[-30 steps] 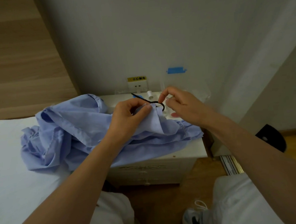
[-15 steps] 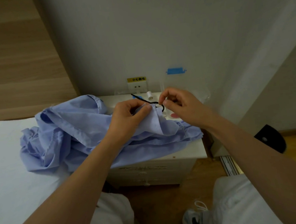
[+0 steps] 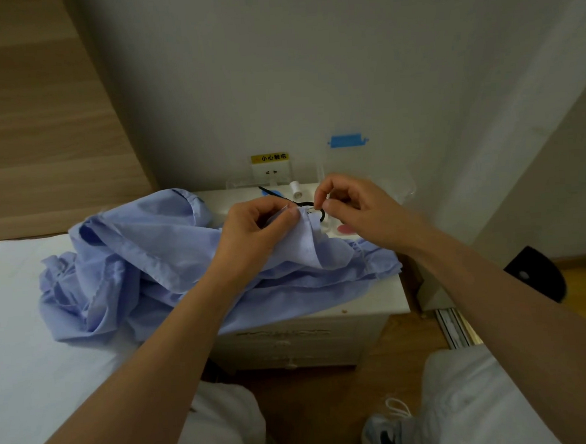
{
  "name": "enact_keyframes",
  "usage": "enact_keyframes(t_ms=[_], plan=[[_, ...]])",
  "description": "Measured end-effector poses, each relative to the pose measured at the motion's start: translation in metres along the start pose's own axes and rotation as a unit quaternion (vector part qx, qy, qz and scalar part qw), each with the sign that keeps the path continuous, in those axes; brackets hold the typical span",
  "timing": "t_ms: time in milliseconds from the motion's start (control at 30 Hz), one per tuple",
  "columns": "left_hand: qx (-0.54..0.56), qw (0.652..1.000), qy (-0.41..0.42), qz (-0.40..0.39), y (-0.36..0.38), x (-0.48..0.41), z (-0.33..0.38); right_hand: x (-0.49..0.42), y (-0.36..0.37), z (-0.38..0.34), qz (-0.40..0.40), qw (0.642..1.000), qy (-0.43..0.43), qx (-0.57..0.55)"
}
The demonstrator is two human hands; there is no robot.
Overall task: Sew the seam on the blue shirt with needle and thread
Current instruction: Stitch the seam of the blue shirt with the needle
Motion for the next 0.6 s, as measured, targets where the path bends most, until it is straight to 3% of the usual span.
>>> enact_keyframes(t_ms=[233,433,600], plan=[[0.004,1.000,-0.004,-0.001,0.0000,-0.0008,-0.0006,-0.0011,0.0034,0.0015,0.005,1.000,-0.005,0.005],[0.022,1.000,-0.007,-0.014,0.0032,-0.0001,0.0005,0.0008,0.0032,-0.0016,0.058,0.998,-0.022,0.009],[0.031,0.999,-0.006,-0.037,0.0034,-0.0006,0.0022,-0.0009,0.0045,-0.0011,0.037,0.997,-0.030,-0.056]])
Point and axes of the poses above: each hand's wrist, its own x-axis away from the middle knuckle, its own y-axis out of the palm, z = x × y, the point moved 8 cm from there along -x, towards the middle knuckle, and after that the axes turned 12 degrees about -z, right-handed, at the moved point
